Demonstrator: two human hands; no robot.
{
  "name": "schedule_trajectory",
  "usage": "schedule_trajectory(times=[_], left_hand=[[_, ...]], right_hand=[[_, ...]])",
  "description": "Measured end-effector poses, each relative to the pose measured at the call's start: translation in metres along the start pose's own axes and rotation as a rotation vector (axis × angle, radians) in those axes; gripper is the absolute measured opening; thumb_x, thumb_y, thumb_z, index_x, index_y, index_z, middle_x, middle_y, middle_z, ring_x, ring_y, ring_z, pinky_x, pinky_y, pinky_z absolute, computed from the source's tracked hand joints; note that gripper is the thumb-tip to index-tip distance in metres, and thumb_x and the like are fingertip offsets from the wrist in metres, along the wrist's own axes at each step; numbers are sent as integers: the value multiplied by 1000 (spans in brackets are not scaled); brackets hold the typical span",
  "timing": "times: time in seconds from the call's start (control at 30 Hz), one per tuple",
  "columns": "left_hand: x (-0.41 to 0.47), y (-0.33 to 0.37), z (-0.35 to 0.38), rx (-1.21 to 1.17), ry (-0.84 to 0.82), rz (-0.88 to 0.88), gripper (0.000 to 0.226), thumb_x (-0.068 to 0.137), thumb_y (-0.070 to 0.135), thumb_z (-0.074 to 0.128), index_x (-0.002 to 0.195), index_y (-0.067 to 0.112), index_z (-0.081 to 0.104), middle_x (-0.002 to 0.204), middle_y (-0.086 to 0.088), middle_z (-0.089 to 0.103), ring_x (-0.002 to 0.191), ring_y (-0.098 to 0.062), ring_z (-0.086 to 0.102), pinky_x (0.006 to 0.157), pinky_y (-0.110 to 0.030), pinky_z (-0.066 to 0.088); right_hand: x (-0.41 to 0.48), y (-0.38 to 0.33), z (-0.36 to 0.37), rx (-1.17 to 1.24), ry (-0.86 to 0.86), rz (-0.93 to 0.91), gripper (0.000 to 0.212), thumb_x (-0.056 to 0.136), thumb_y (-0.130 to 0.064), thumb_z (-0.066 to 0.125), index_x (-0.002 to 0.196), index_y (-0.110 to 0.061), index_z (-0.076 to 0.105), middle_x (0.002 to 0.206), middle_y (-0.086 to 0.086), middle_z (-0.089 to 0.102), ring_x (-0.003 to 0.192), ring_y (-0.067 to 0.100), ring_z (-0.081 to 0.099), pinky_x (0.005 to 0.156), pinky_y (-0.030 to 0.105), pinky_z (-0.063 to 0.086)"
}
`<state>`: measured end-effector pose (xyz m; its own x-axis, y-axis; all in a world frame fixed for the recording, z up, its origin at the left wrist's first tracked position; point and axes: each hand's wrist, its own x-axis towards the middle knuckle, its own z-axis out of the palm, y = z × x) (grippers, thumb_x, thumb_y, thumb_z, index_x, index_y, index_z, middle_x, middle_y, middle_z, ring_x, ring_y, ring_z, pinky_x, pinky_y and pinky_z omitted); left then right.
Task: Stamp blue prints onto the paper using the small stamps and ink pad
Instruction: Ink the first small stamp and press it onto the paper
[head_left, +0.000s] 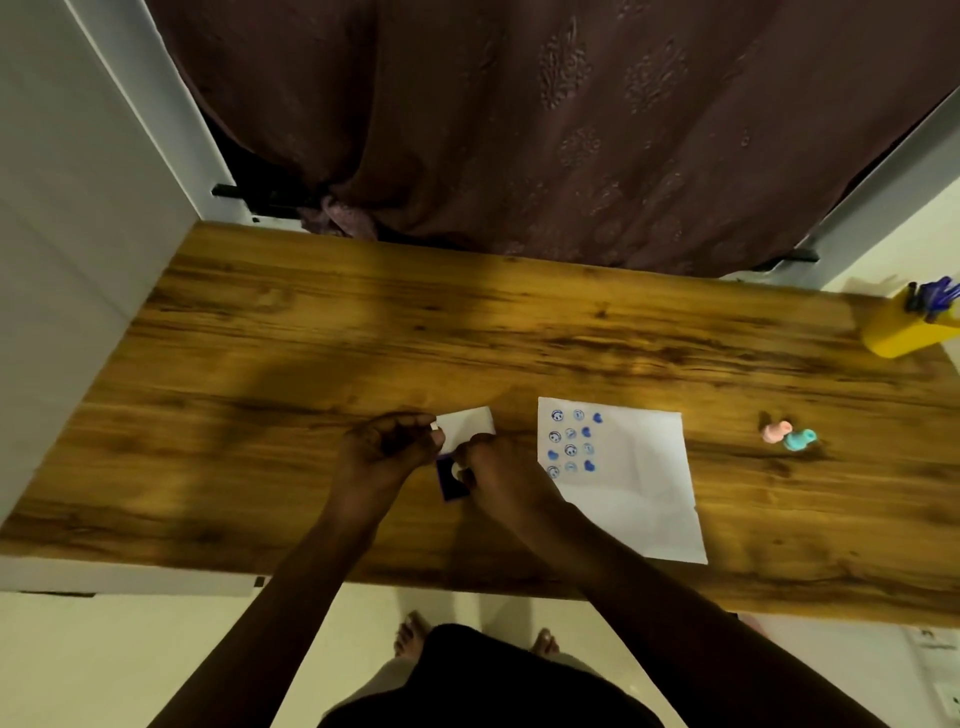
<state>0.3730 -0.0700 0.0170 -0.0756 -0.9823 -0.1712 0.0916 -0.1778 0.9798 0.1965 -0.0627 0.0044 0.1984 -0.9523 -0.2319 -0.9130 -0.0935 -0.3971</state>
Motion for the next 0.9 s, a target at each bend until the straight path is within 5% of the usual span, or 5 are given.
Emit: schedule_trajectory(times=[0.3, 0.6, 0.9], left_hand=[[2, -1, 17, 3, -27, -23, 22, 87, 1, 79, 109, 4, 76, 105, -18, 79, 104, -37, 75, 93, -51, 60], [-2, -5, 55, 16, -88, -109, 21, 78, 20, 84, 99, 19, 82, 100, -11, 82, 99, -39, 76, 91, -45, 61], [3, -7, 67, 70, -106, -110, 22, 85, 6, 81, 107, 9, 79, 103, -16, 81, 100, -40, 75, 96, -54, 59]], right_hand=[[-38, 48, -39, 365, 214, 79, 24, 95, -28, 71, 119, -25, 73, 116, -5, 76, 108, 11, 70, 99, 34, 57], [-88, 104, -33, 274, 264, 262, 23, 91, -21, 75, 113, -13, 71, 124, 4, 74, 114, 21, 71, 92, 34, 61], [-80, 96, -16, 263, 213, 236, 34, 96, -31, 70, 125, -14, 69, 134, 4, 69, 126, 22, 63, 108, 36, 52]])
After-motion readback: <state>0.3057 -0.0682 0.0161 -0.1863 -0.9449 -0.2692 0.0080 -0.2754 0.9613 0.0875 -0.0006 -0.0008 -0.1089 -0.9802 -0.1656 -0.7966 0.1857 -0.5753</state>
